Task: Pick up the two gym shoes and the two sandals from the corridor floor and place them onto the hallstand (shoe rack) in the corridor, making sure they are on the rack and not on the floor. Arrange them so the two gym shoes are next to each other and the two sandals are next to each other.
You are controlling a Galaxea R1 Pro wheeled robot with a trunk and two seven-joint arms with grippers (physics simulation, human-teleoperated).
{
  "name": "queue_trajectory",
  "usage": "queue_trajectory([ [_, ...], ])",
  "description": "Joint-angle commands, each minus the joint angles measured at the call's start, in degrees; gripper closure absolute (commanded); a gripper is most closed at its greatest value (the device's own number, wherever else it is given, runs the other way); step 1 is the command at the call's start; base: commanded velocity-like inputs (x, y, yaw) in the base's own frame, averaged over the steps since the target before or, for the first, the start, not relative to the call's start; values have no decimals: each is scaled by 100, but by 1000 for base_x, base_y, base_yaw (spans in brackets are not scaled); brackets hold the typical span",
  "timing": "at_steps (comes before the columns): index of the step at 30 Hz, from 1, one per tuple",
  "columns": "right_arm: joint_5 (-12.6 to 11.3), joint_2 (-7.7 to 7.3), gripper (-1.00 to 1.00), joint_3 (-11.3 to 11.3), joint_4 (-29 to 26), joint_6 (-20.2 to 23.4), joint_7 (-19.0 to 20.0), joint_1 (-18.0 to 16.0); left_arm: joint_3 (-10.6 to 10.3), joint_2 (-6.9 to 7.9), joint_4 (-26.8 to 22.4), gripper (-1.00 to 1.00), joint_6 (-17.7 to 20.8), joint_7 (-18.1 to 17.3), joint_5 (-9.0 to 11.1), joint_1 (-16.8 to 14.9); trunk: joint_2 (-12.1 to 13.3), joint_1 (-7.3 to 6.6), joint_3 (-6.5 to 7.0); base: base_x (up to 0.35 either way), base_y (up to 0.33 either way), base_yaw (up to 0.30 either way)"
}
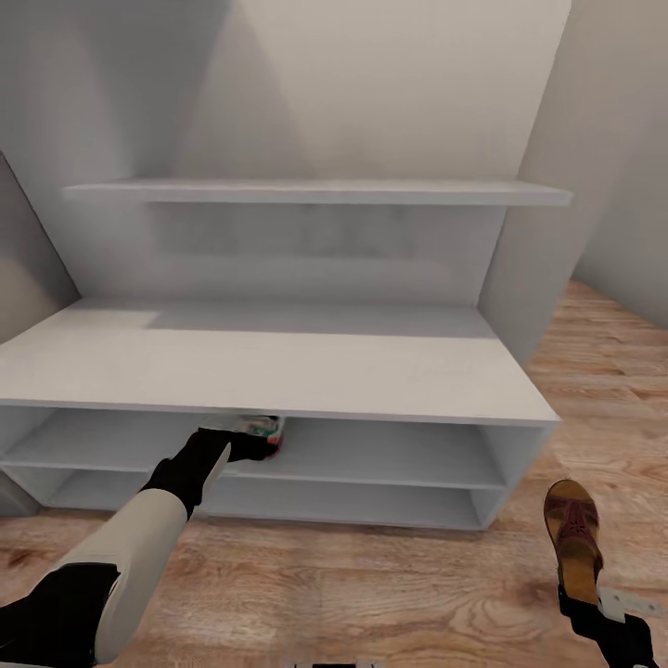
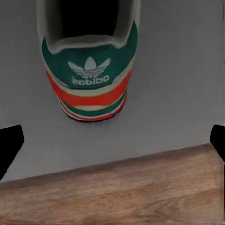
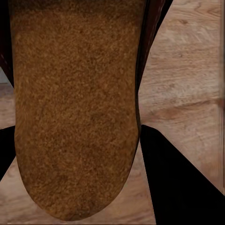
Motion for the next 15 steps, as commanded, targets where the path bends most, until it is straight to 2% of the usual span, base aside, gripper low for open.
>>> queue_trajectory([
  [1,45,3,100,-29,4,-18,2,-5,3,0,-10,-100,20,-37,-61,-1,-2,-5,-4,-319,0,0],
  [15,45,3,100,-29,4,-18,2,-5,-2,20,-12,-100,27,-37,-59,-1,-2,-5,-4,-334,18,0],
])
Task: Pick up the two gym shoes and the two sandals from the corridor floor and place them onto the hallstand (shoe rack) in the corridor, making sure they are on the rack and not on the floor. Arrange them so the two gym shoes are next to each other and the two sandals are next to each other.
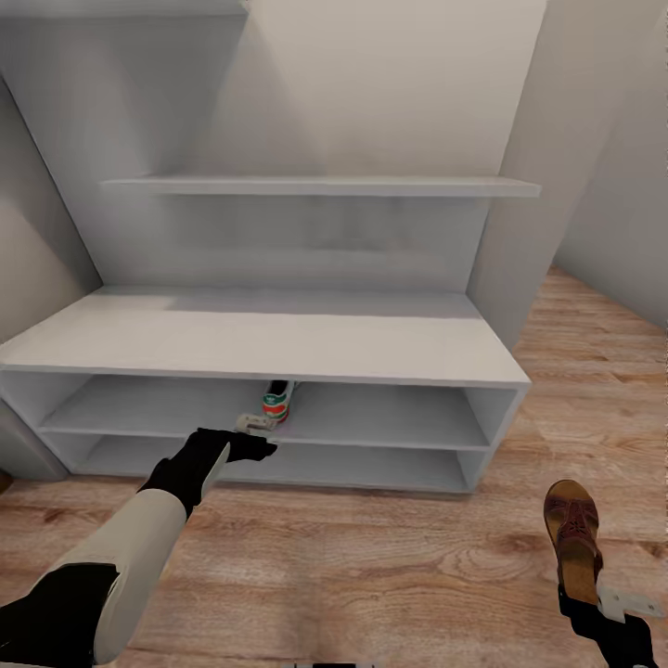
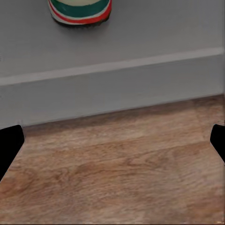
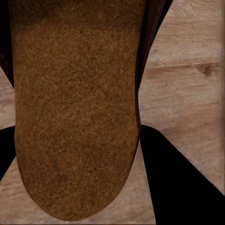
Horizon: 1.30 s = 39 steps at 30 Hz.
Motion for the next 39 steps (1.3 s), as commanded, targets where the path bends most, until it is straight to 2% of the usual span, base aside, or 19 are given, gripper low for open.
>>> queue_trajectory([
  [1,45,3,100,-30,2,-17,2,-5,3,1,-10,-100,20,-37,-61,-1,-2,-5,-4,-326,114,0],
  [9,45,3,100,-30,5,-17,2,-5,23,66,-10,-100,6,-52,-63,97,-2,-5,-4,-290,194,0],
  [14,45,5,100,-30,10,-17,2,-5,159,118,-51,-100,-11,-60,-69,260,-2,-5,-4,-276,223,0],
  [17,45,4,100,-30,10,-17,2,-5,250,238,-70,-100,-54,-62,-71,359,-2,-5,-4,-274,226,0],
  [19,45,4,100,-30,11,-17,2,-5,290,369,-68,-100,-136,-63,-67,437,-2,-5,-4,-268,229,0],
  [22,45,5,100,-30,16,-17,2,-5,356,631,-22,-100,-461,-64,-59,656,-2,-5,-4,-243,238,0],
  [26,45,7,100,-30,19,-17,2,-5,477,826,-8,-100,-751,-80,-56,904,-2,-5,-4,-221,246,0],
  [28,45,8,100,-30,19,-17,2,-5,706,938,-3,-100,-1090,-232,-61,1223,-2,-5,-4,-199,260,0],
  [31,45,10,100,-30,18,-17,2,-5,989,970,-1,-100,-1538,-376,-65,1565,-2,-5,-4,-181,272,0],
  [36,42,12,100,-30,-1,-17,2,-5,1326,963,16,-100,-2094,-419,-63,1979,-2,-5,-4,-153,270,0],
  [37,39,12,100,-30,1,-17,2,-5,1486,942,270,-100,-2982,-358,-63,2410,-2,-5,-4,-11,22,0],
  [39,42,12,100,-30,0,-17,0,-5,1498,935,425,-100,-3280,-349,-63,2515,-2,-5,-4,-7,15,0],
])
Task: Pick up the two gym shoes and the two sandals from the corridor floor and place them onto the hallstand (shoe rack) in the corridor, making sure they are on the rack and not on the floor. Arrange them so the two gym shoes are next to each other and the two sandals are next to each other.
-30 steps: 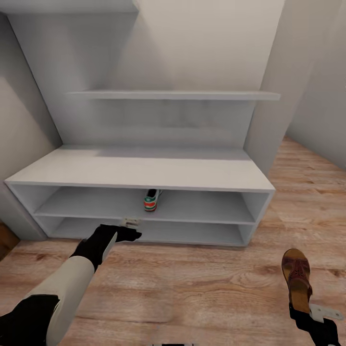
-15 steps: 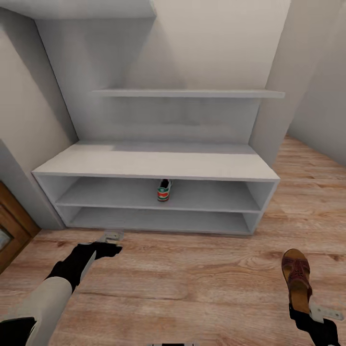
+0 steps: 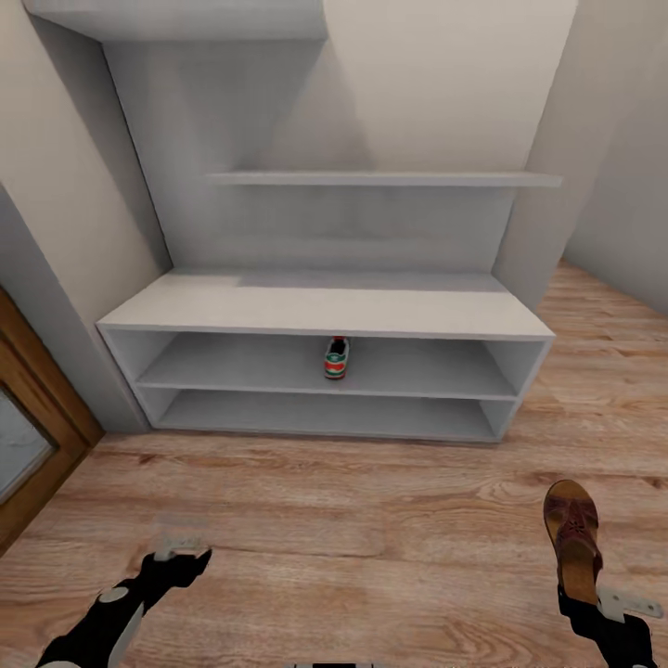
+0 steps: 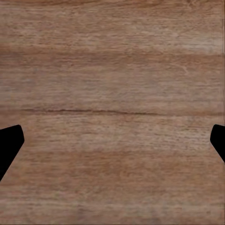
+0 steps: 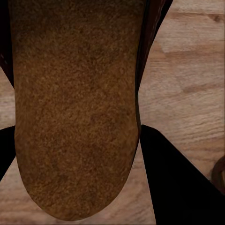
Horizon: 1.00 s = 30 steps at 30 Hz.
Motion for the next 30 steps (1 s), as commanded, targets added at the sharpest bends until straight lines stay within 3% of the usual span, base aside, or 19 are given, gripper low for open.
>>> queue_trajectory([
  [1,46,3,100,-29,5,-18,2,-5,48,-11,95,-100,-154,-34,-60,28,-2,-1,-4,-5,9,0],
  [2,47,3,100,-29,5,-18,1,-5,50,-16,175,-100,-261,-32,-60,56,-2,-1,-4,-4,7,0],
  [3,49,3,100,-29,12,-18,-4,-5,68,9,751,-100,-900,-24,-67,157,-2,-1,-4,-1,1,0],
  [4,49,5,100,-29,15,-18,-4,-5,76,18,840,-100,-971,-21,-69,189,-2,-1,-4,0,0,0],
  [15,65,136,100,-29,31,-26,-5,-5,425,30,1001,-100,-1136,-45,-73,436,-2,-1,-4,40,140,0],
  [30,62,167,100,-23,209,-27,-1,-5,469,25,1023,-100,-1145,-50,-78,458,-2,-1,-4,84,293,0],
])
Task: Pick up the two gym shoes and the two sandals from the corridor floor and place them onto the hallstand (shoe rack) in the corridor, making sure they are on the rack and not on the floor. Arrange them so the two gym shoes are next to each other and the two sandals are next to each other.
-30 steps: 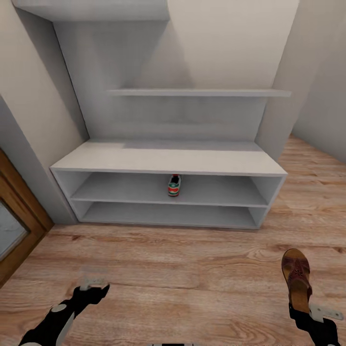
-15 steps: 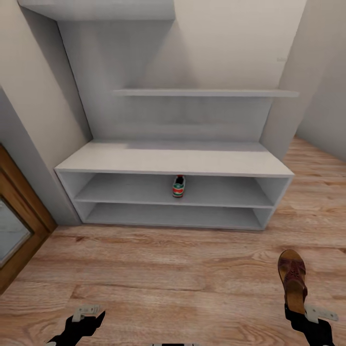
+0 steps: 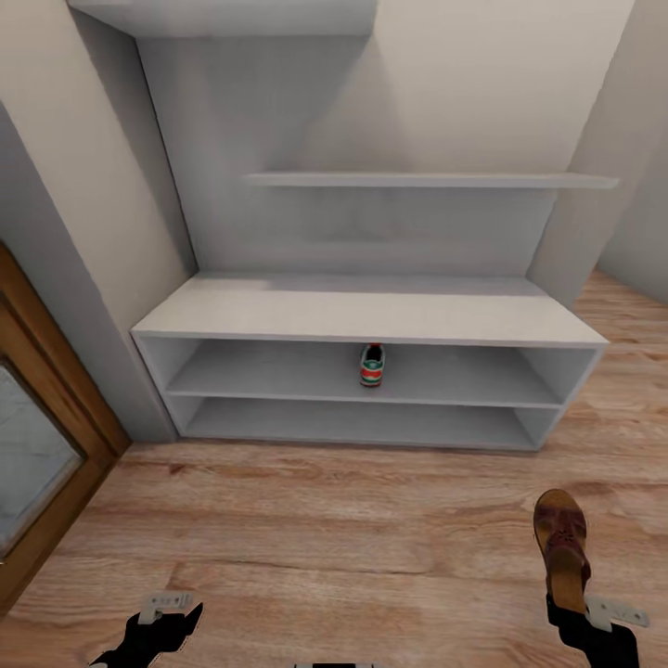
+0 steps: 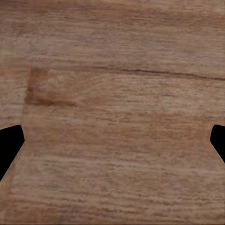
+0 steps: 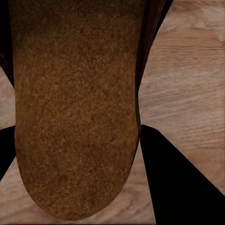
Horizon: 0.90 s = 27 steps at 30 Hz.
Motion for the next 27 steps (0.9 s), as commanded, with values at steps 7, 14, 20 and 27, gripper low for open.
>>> queue_trajectory([
  [7,45,178,100,-33,9,-26,-2,-5,51,-3,12,-100,-26,-33,-58,3,-2,0,-4,83,308,0],
  [14,48,222,100,-33,14,-34,-2,-5,47,-6,14,-100,-26,-35,-58,5,-2,0,-4,39,314,0],
  [20,43,226,100,-32,17,-34,-2,-5,44,-16,14,-100,-25,-35,-58,5,-2,0,-4,4,319,0],
  [27,48,234,100,-29,17,-27,-2,-5,38,-20,12,-100,-25,-35,-64,5,-2,0,-4,1,321,0],
])
